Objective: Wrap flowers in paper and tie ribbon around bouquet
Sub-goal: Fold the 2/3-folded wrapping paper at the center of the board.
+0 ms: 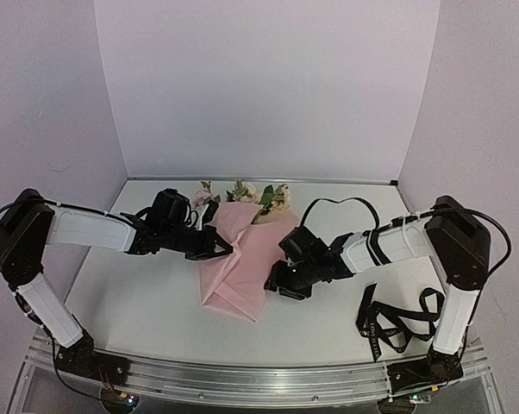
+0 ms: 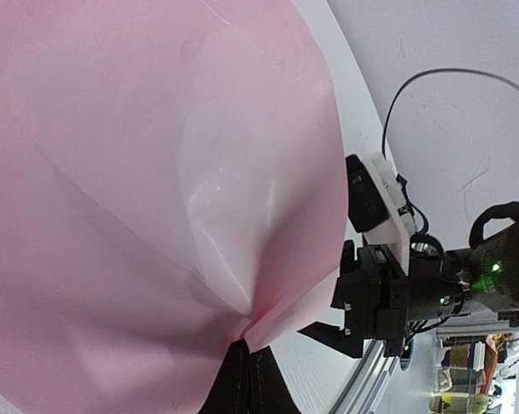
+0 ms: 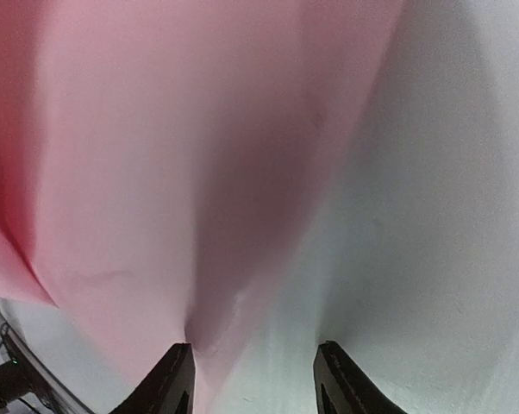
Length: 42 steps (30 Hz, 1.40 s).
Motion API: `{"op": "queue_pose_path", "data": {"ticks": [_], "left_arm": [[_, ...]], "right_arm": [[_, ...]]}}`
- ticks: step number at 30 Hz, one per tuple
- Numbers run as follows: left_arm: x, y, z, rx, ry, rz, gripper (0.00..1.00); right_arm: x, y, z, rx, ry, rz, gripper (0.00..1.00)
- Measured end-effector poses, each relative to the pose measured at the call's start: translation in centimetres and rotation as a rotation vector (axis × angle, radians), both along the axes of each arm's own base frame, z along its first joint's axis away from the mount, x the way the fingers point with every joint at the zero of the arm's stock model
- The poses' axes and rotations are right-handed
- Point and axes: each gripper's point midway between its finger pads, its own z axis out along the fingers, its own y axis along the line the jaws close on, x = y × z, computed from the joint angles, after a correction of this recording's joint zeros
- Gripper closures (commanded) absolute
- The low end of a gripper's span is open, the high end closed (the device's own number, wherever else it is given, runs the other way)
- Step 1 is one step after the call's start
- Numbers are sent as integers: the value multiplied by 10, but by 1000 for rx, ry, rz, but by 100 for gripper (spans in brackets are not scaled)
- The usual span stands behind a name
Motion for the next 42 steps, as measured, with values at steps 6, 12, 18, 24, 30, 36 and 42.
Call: {"op": "queue_pose_path", "data": {"ticks": [6, 12, 18, 24, 30, 36, 42], "left_arm": [[-9, -22, -14, 46, 18, -67, 100], [-21, -35, -29, 76, 46, -109, 100], [-21, -37, -54, 118, 104, -87, 100], [-14, -38, -75, 146, 151, -40, 100], [-11, -38, -77, 143, 172, -12, 99], [-11, -38, -76, 137, 173, -8, 99], [-10, -39, -76, 134, 170, -8, 99]], "right_arm": [[17, 20, -2, 103, -18, -41, 71], [26, 32, -4, 120, -19, -39, 79], [37, 36, -4, 121, -22, -11, 70], [43, 25, 1, 109, -21, 0, 54], [25, -1, 22, 89, -10, -2, 42], [37, 3, 59, 162, -50, -36, 42], [67, 18, 67, 206, -52, -81, 45]]}}
